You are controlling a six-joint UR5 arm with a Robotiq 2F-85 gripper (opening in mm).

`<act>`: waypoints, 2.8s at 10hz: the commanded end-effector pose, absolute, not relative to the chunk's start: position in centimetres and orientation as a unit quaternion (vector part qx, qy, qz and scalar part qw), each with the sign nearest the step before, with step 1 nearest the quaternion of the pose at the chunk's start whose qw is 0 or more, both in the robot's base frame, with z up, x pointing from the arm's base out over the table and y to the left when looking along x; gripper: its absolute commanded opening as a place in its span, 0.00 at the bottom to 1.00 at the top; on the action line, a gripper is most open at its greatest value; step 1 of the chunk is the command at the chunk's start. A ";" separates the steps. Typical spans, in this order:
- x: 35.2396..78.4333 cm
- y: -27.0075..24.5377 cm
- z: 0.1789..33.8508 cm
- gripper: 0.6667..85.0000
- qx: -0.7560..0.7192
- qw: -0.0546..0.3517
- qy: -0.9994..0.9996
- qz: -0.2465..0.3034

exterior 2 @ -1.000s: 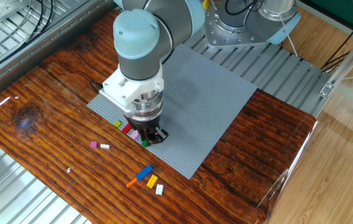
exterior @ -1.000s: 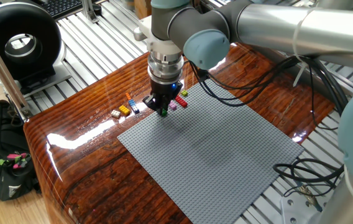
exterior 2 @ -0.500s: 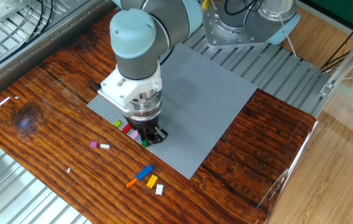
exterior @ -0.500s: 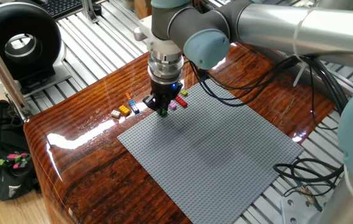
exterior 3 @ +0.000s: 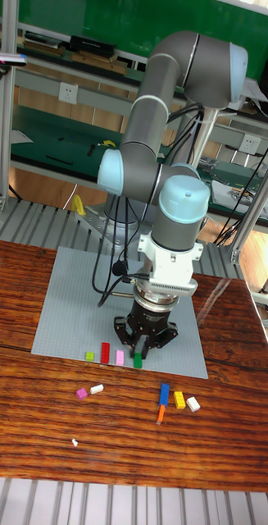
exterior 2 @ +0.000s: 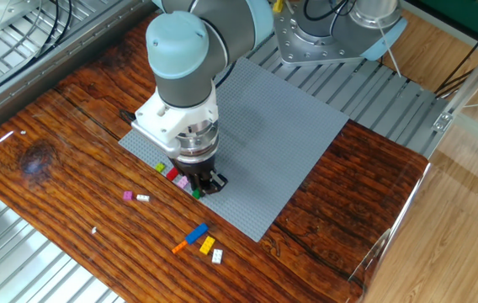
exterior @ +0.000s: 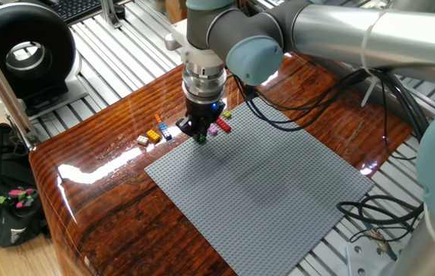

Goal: Build with small Lego blocks

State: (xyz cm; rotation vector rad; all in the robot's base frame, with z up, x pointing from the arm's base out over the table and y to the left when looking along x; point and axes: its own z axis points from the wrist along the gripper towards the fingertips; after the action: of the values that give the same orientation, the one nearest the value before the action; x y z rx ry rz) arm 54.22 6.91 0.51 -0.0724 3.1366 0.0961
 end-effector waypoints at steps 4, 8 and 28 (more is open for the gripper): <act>54.0 7.5 1.5 0.41 -0.025 -0.002 0.999 0.026; 54.1 8.0 2.6 0.15 0.005 0.003 1.000 0.022; 55.4 7.5 2.9 0.00 0.023 0.011 1.000 0.015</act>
State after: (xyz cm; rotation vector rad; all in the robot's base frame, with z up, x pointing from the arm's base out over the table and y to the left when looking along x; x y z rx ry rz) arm 55.08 7.30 2.41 0.0539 3.1242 0.0293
